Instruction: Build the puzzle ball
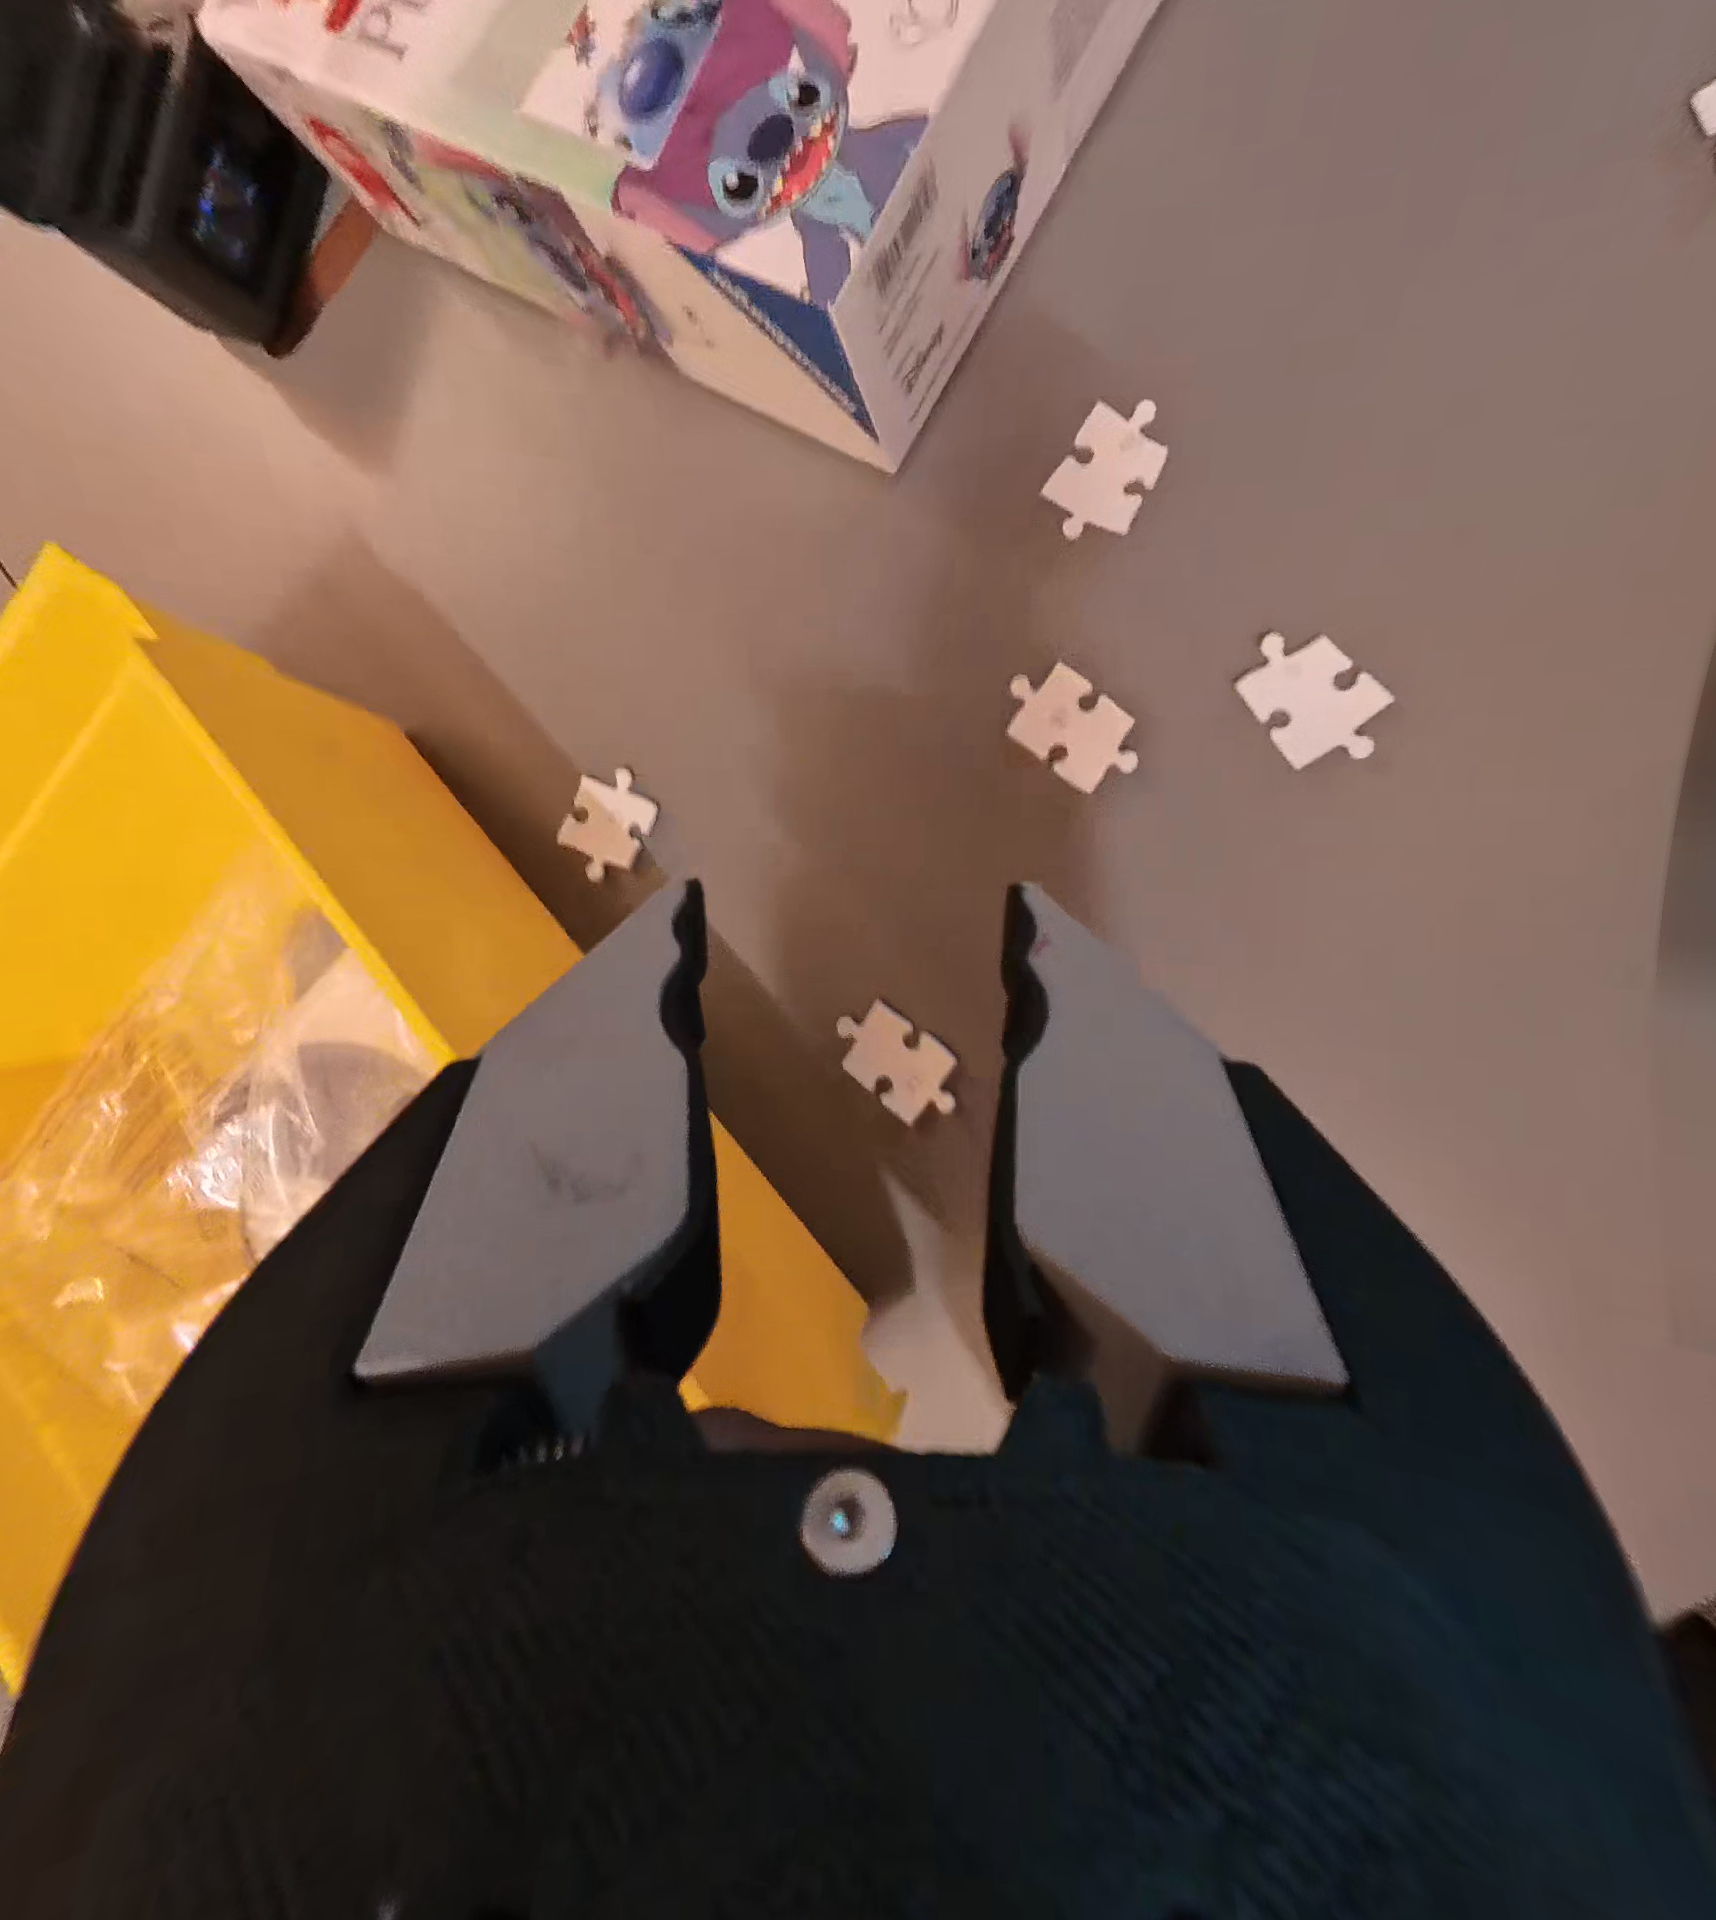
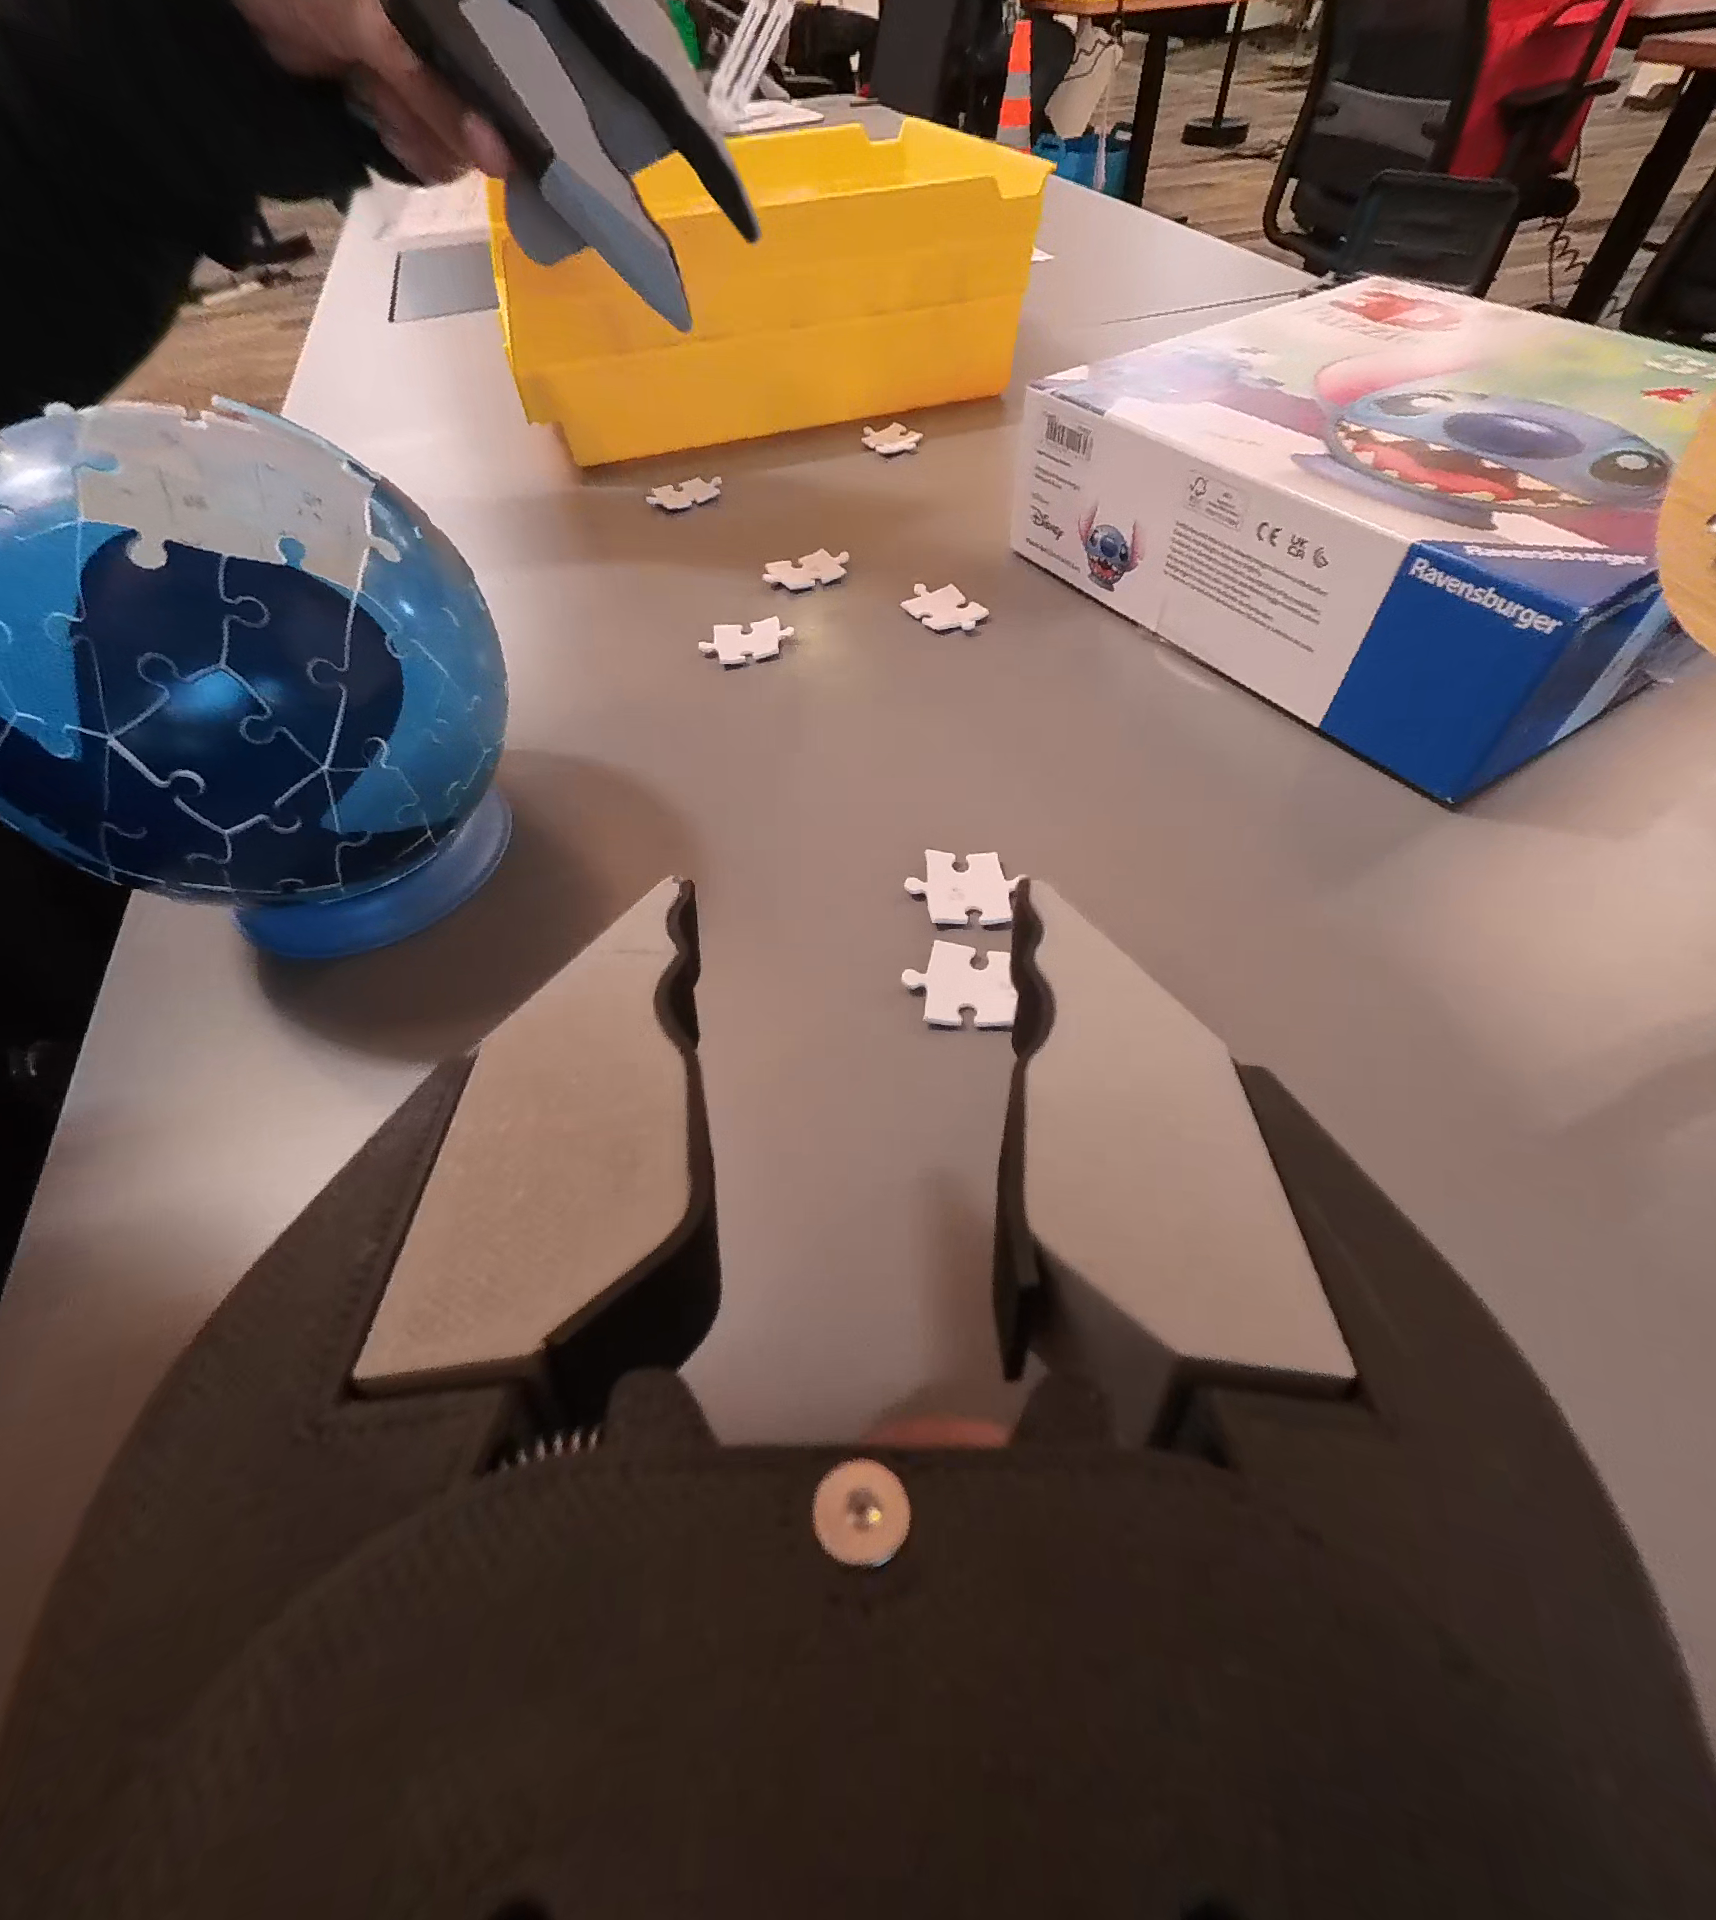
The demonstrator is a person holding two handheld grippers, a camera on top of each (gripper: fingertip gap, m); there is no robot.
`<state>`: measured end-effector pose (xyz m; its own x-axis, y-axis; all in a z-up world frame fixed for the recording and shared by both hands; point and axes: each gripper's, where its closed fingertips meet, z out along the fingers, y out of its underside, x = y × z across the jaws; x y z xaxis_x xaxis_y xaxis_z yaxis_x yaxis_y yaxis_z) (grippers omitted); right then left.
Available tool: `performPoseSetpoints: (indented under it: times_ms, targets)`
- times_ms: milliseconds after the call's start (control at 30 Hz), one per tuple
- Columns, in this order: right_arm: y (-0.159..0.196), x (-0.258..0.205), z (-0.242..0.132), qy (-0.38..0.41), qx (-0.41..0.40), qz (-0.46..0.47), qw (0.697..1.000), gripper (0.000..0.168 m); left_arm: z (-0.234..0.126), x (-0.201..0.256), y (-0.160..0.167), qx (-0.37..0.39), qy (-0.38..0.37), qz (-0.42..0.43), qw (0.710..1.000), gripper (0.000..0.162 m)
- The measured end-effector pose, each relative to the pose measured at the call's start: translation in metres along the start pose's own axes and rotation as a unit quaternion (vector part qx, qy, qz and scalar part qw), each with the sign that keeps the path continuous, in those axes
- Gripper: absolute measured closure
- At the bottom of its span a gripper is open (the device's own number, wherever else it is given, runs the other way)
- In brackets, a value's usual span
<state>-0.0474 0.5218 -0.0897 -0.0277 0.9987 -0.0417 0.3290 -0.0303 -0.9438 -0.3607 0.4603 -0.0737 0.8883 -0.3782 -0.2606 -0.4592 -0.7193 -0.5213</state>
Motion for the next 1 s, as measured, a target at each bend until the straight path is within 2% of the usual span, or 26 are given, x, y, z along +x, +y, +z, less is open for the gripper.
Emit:
performPoseSetpoints:
  times_ms: [100,167,433,667,833,900,1000]
  targets:
    - [0.001,-0.003,0.002,-0.006,-0.002,-0.002,1.000,0.110,0.003,0.008,0.022,-0.045,0.008,0.006,0.999,0.102]
    - [0.001,-0.003,0.002,-0.004,-0.005,-0.004,1.000,0.110,0.007,0.009,0.024,-0.049,-0.005,0.013,0.999,0.103]
    - [0.017,0.027,-0.008,0.055,-0.043,0.025,0.997,0.107,0.042,0.057,-0.009,0.012,0.064,0.029,0.997,0.108]
    - [0.054,0.029,0.015,0.065,-0.144,0.011,0.987,0.110,0.067,0.081,-0.025,0.033,0.103,0.042,0.993,0.108]
    - [0.046,0.039,0.035,0.054,-0.158,0.018,0.986,0.111,0.066,0.092,-0.044,0.062,0.138,0.049,0.987,0.110]
    - [0.051,0.048,0.041,0.056,-0.185,0.018,0.981,0.116,0.068,0.098,-0.052,0.068,0.145,0.057,0.985,0.110]
    - [0.057,0.040,0.051,0.013,-0.195,0.034,0.980,0.133,0.069,0.107,-0.062,0.078,0.152,0.069,0.983,0.110]
